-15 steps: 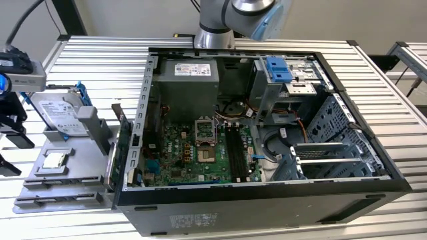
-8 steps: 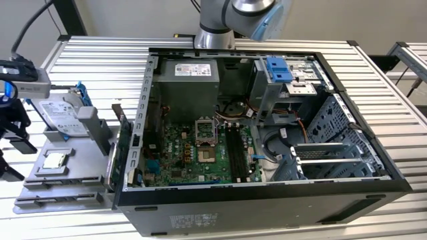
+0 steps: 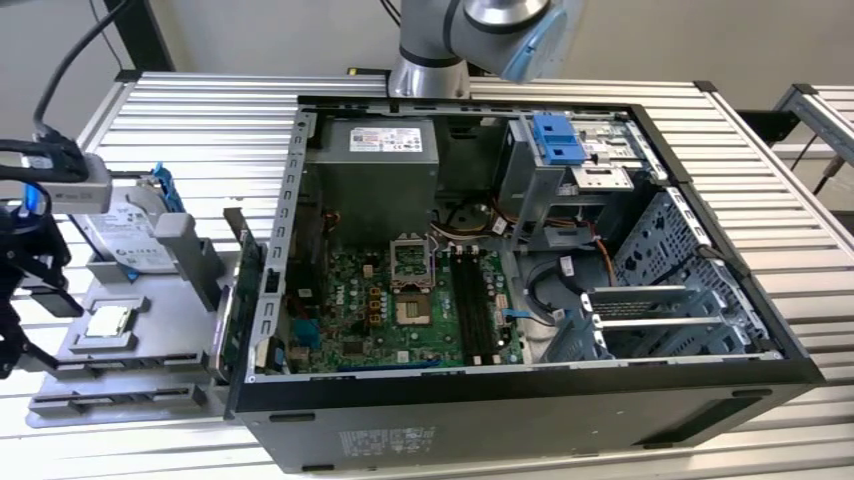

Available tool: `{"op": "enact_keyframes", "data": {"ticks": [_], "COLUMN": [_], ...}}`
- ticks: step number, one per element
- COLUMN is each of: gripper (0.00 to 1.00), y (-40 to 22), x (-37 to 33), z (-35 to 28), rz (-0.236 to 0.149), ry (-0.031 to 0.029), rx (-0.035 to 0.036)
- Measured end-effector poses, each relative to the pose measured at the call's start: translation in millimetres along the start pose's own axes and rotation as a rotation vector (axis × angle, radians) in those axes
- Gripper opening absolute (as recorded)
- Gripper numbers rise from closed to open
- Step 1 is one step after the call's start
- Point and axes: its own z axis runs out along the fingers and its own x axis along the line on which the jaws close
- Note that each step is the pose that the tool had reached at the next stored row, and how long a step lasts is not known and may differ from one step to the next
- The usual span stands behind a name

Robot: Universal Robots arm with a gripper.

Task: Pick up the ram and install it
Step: 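Pick up the ram and move it above insertion slot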

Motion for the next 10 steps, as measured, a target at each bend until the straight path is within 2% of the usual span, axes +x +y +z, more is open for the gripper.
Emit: {"op": "enact_keyframes", "data": {"ticks": [10], "gripper": [1.0], "y": [0.0], "x": [3.1], "z": [18.3], "rz": [0.0], "ry": [0.0], "rx": [0.0]}}
